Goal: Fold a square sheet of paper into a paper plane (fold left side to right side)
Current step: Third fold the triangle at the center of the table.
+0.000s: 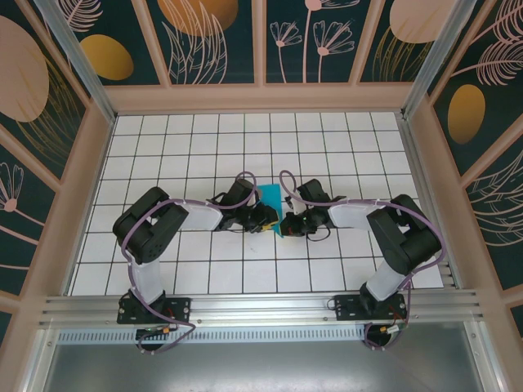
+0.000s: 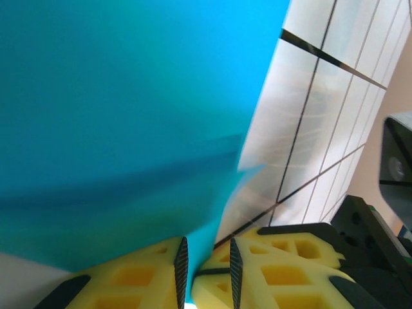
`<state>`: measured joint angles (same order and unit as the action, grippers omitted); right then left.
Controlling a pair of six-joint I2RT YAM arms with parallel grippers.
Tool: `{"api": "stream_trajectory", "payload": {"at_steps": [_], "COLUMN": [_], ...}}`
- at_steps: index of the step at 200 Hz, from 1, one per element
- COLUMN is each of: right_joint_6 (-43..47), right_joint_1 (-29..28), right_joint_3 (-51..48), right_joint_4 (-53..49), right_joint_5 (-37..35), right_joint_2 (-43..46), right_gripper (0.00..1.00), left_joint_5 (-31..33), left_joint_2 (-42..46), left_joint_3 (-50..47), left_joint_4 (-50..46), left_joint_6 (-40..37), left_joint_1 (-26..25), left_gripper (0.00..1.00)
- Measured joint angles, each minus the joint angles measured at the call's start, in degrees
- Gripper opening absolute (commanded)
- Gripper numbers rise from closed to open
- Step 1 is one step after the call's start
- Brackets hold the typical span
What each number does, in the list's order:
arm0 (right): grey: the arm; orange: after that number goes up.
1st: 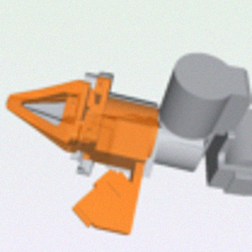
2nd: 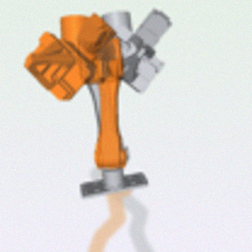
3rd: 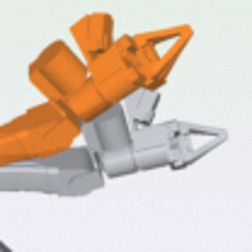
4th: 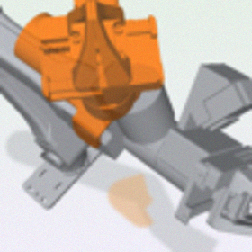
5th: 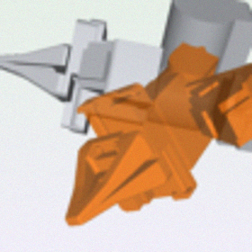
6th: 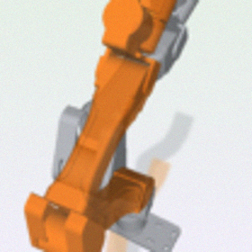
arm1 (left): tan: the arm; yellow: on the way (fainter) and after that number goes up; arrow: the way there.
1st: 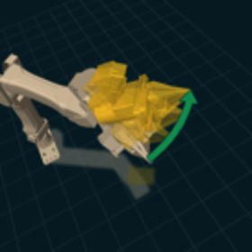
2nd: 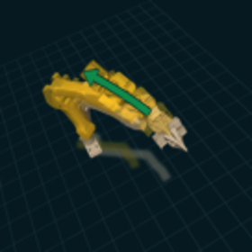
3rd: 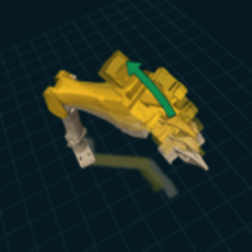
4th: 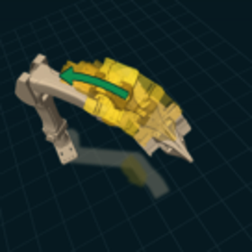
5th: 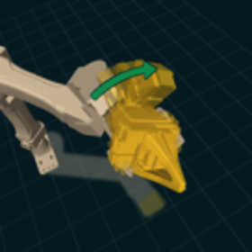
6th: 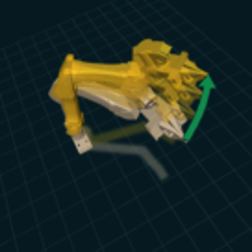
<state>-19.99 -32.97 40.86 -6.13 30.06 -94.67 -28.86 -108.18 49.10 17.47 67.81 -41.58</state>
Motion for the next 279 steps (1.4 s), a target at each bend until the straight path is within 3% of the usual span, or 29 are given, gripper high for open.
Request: {"api": "stream_trajectory", "payload": {"at_steps": [109,252,279], "right_joint_6": [0.1,0.0,0.0], "right_joint_1": [0.0,0.0,0.0], "right_joint_3": [0.0,0.0,0.0], "right_joint_4": [-0.1,0.1,0.1], "right_joint_5": [-0.4,-0.5,-0.5], "right_joint_2": [0.0,0.0,0.0], "right_gripper": [0.05,0.05,0.05], "left_joint_5": [3.4,7.1,8.6], "left_joint_2": [-0.1,0.2,0.2], "left_joint_3": [3.1,4.7,5.4], "left_joint_4": [-5.9,-10.1,-10.8], "left_joint_6": [-2.1,-9.7,-11.2], "left_joint_1": [0.1,10.2,11.6], "left_gripper": [0.30,0.30,0.34]}}
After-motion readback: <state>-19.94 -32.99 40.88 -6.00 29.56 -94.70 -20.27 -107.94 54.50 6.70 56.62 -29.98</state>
